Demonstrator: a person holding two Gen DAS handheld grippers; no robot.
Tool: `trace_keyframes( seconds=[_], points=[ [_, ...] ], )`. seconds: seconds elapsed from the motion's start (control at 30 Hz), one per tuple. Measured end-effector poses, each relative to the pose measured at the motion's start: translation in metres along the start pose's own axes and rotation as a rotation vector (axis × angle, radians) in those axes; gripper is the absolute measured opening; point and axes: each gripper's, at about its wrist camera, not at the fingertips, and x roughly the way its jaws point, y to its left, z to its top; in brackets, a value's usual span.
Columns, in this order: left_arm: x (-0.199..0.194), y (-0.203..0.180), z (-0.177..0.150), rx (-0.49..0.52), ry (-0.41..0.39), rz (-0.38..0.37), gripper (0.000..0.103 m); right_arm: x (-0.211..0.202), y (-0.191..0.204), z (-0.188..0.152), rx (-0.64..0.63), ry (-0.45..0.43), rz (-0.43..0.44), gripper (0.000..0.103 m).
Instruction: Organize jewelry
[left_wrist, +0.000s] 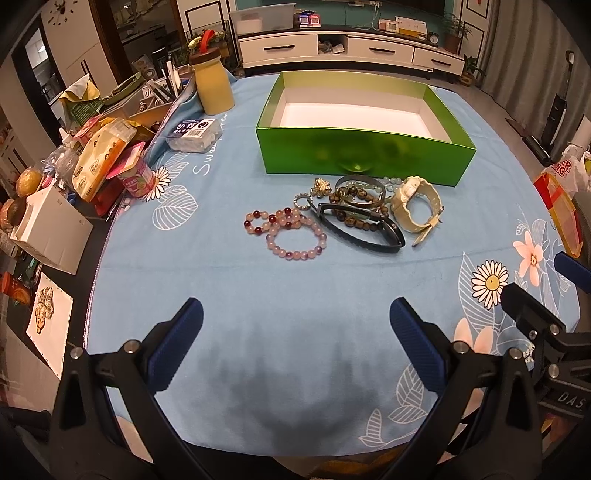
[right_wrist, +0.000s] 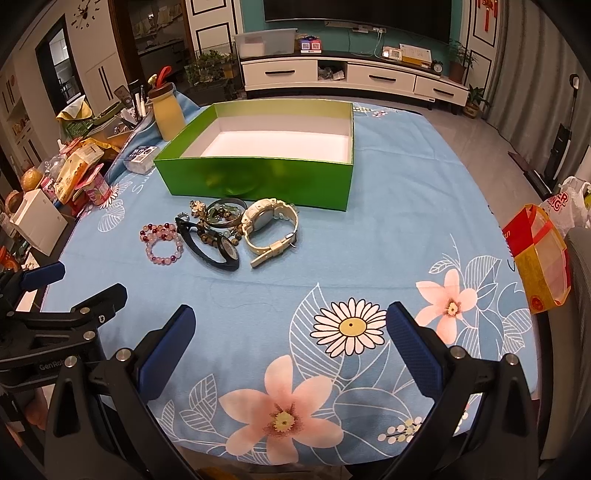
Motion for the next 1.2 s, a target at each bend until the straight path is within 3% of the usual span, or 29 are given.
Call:
trace_keyframes(
  seconds=[1.03,1.1,1.2],
  points=[
    [0.0,-0.005,0.001,0.009,0.0,-0.003,0.101,-0.001,-0.005,0.0,0.013,-0.002,0.003,0.102],
    [0.001,-0.003,0.001,0.004,0.001,-0.019,0.101,0.001,-0.008,-0.001,0.021,0.0,0.009,0.102],
    [0.008,0.005,-0.001,-0.024,0.012,-0.105,0.101,0.005,-0.012,-0.003,0.021,-0.004,0.026,0.102]
  ],
)
